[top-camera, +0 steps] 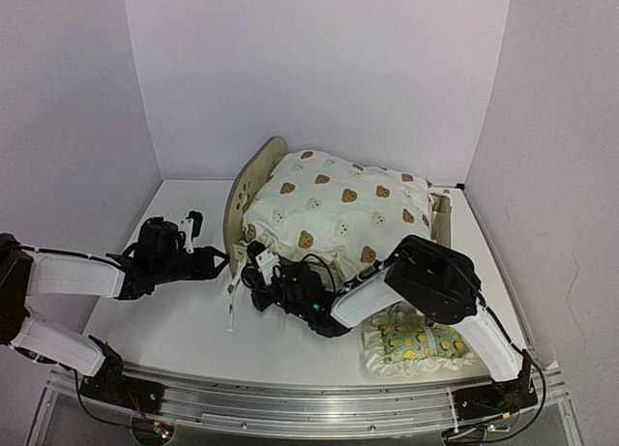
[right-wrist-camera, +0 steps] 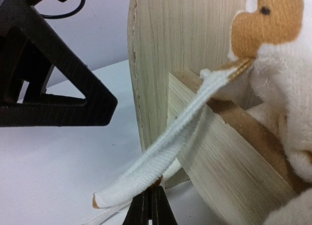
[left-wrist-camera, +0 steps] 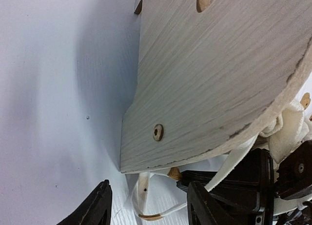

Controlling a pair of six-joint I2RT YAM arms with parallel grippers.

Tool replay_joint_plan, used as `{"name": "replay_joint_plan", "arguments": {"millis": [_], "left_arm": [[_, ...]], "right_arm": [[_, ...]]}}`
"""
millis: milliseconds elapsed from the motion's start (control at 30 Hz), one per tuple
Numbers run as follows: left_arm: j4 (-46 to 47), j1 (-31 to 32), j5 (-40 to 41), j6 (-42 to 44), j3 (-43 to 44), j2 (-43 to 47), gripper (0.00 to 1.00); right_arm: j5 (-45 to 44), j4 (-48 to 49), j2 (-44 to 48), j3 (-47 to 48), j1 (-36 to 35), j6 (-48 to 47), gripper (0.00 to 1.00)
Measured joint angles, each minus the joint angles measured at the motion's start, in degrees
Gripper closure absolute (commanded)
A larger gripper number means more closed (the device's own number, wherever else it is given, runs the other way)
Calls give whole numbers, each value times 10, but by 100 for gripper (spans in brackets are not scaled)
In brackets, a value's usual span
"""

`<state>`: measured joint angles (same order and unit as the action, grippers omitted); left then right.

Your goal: Set up the pet bed

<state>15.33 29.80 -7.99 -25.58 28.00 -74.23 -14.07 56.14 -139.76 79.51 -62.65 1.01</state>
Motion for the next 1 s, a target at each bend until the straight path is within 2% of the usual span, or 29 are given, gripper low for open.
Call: {"name": "replay_joint_plan", "arguments": {"millis": [367, 567, 667, 1000], "left_arm": [[-3, 0, -90, -83, 13, -11, 46], [5, 0, -114, -124, 13, -23, 50], [19, 0, -118, -150, 13, -27, 48], [164, -11, -120, -316, -49, -52, 51]], "right_arm": [[32, 43, -9, 10, 4, -11, 100], [42, 58, -9, 10, 6, -21, 100], [45, 66, -9, 10, 6, -24, 100], [54, 93, -9, 3, 6, -25, 100]]}}
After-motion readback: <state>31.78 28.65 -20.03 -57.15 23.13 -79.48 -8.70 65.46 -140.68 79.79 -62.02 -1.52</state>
